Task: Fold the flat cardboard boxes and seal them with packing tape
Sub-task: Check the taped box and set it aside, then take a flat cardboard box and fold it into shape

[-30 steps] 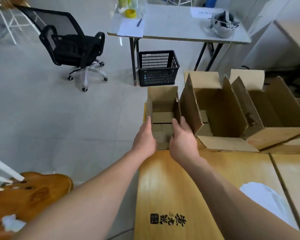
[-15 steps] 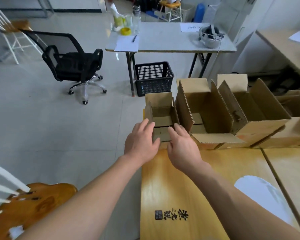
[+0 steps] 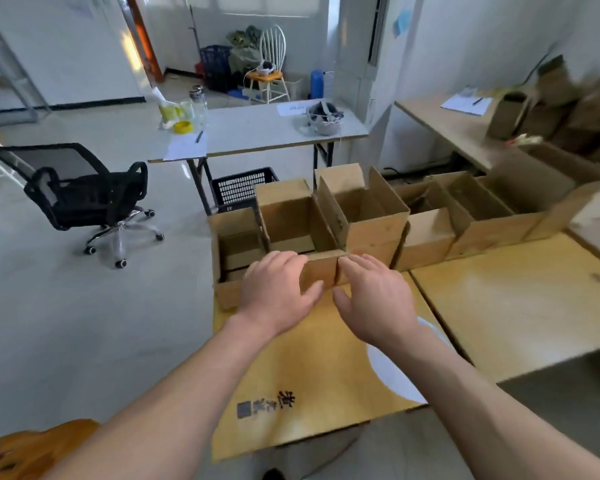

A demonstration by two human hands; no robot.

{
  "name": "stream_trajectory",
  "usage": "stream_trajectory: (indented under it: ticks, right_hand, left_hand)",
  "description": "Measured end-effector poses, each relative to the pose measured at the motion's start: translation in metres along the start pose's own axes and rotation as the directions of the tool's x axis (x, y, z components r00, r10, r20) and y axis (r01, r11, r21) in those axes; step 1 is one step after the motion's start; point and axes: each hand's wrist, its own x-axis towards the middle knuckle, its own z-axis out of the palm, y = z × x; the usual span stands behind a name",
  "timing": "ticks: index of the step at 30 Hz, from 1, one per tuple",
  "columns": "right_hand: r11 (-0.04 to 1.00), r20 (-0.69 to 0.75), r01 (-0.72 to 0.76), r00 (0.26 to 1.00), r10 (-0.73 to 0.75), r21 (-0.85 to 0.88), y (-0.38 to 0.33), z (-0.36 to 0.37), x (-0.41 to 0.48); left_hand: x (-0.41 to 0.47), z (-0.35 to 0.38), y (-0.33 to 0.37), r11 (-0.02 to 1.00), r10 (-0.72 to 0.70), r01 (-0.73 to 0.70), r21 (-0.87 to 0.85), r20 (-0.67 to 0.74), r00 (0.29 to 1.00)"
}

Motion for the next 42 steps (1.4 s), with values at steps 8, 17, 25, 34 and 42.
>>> stream_trajectory:
  ticks: [8,17,25,34,42]
  right_hand:
    - [0.934,-0.033,-0.339,0.941,0.337,-0.114,0.149,-0.093,-0.112]
    - [0.707,-0.173,-0.688,0.726,0.666,-0.163,0.282,-0.166,-0.229]
    - [0.436,-0.216,-0.880,0.470,0.856,-0.188,0.372,-0.186,-0.279]
    - [0.202,-0.285,-0.964,0.245,0.927,-0.172,0.441,-0.208,-0.298]
    - [0.046,-0.276,-0.989,0.083,0.958,-0.139,0.505,-0.219,-0.325]
  left_hand:
    - [-0.005,0.021,0.192,0.950,0.311,-0.310,-0.036,0.016,0.950]
    - [-0.006,0.062,0.386,0.744,0.664,-0.651,-0.147,0.064,0.745]
    - [0.016,0.111,0.521,0.519,0.849,-0.810,-0.271,0.052,0.527]
    - [0.055,0.142,0.628,0.269,0.958,-0.901,-0.341,0.002,0.286]
    - [0.061,0.181,0.714,0.168,0.986,-0.910,-0.379,0.058,0.158]
